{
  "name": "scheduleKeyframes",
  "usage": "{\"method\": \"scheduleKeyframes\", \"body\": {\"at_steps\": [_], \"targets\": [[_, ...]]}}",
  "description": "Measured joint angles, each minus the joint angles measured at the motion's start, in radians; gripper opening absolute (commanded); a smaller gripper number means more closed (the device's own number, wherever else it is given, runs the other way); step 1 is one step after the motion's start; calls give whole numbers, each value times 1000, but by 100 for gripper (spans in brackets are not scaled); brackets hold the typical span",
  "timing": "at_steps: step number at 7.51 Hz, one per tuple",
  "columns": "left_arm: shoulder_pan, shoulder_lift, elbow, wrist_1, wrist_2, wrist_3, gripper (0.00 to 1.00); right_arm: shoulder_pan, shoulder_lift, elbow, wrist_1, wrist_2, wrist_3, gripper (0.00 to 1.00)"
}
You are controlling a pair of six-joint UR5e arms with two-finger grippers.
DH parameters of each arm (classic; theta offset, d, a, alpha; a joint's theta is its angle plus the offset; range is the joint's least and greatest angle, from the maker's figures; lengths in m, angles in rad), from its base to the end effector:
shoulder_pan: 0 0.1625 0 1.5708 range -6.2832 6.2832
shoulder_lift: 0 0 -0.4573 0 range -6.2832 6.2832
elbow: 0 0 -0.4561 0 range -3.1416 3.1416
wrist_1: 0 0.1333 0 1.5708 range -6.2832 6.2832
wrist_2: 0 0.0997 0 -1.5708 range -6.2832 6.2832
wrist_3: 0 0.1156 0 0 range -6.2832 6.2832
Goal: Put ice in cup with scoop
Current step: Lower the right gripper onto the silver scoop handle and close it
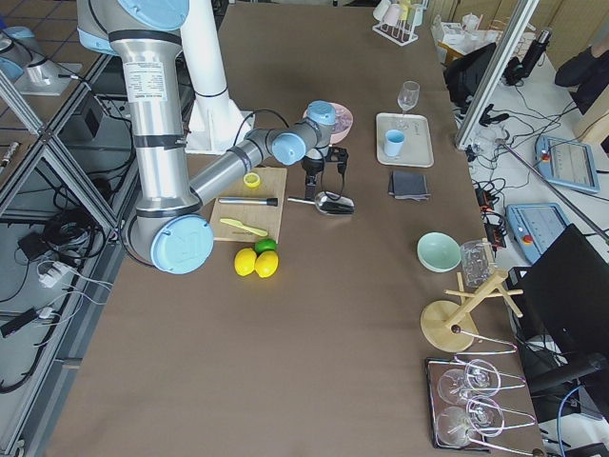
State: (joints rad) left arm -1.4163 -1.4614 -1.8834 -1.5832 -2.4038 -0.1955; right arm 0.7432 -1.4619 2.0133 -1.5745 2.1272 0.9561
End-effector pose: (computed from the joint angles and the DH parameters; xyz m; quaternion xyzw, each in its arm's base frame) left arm 0.0314 -0.5121 0.5796 0.0269 0.4132 0.0249 0.9099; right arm -0.3741 -0.4419 0.4100 -0.0425 -0.3684 -0.0147 0.9286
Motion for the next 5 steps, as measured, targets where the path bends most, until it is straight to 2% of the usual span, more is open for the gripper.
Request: {"method": "scheduleKeyframes", "body": {"at_steps": [2, 3, 5], "targets": [[78, -3, -7, -119, -21, 3, 98, -52, -6, -52, 72, -9, 55, 99], [122, -9, -13, -147, -64, 2, 98, -67, -9, -82, 106, -10, 73, 99], [216, -53, -14, -217, -98, 1, 98, -84, -19, -103, 123, -12, 90, 96]]}}
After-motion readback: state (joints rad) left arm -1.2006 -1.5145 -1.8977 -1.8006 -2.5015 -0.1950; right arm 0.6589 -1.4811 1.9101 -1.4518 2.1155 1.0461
